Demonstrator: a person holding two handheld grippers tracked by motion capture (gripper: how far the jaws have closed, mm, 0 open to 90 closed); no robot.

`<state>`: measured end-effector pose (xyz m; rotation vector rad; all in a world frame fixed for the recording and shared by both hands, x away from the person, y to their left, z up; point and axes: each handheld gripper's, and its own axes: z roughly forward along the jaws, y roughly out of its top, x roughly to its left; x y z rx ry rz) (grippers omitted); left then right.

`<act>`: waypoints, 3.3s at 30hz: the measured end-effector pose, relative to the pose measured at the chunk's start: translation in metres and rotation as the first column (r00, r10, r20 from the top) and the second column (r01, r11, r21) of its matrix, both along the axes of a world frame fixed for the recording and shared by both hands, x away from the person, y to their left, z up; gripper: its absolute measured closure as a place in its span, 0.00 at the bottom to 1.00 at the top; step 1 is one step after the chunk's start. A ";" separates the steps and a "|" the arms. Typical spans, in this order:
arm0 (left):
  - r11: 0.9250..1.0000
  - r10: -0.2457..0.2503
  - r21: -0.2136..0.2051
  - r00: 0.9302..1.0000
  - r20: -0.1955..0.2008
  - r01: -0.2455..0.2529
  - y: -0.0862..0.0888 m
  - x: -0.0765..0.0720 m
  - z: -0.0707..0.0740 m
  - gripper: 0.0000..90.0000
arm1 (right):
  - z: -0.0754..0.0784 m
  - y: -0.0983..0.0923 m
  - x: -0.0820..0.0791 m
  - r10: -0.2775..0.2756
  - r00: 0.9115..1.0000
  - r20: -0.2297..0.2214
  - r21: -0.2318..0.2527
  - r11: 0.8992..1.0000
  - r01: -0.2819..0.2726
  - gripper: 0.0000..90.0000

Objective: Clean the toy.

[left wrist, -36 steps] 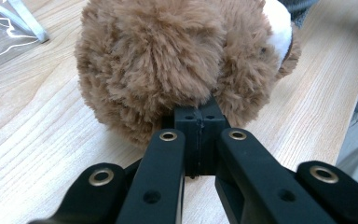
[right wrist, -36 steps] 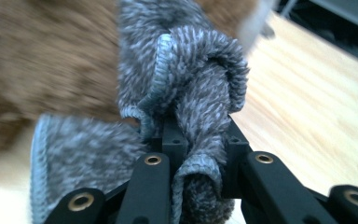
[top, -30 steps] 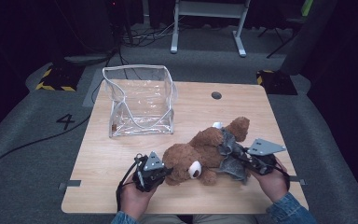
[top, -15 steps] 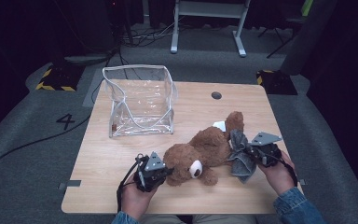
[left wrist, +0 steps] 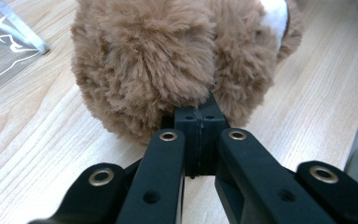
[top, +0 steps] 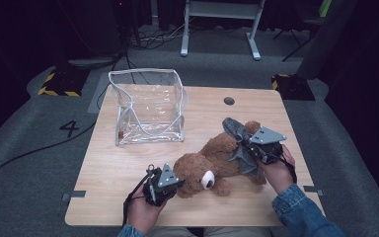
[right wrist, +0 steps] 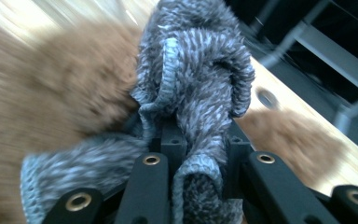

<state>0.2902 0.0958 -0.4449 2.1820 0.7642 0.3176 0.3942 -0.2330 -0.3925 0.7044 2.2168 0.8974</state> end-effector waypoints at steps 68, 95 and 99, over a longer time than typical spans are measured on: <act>0.979 -0.050 -0.198 0.999 -0.015 0.046 -0.001 -0.001 0.012 1.00 | 0.009 0.108 -0.128 0.543 0.839 -0.018 -0.014 0.839 -0.543 0.86; 0.984 0.001 -0.181 0.999 -0.036 -0.007 0.006 0.006 0.007 1.00 | -0.005 0.093 -0.126 0.458 0.889 0.009 -0.050 0.888 -0.458 0.86; 0.987 0.003 -0.163 0.999 -0.048 -0.011 0.009 0.006 0.003 1.00 | -0.033 0.110 -0.120 0.479 0.877 -0.046 -0.093 0.872 -0.481 0.86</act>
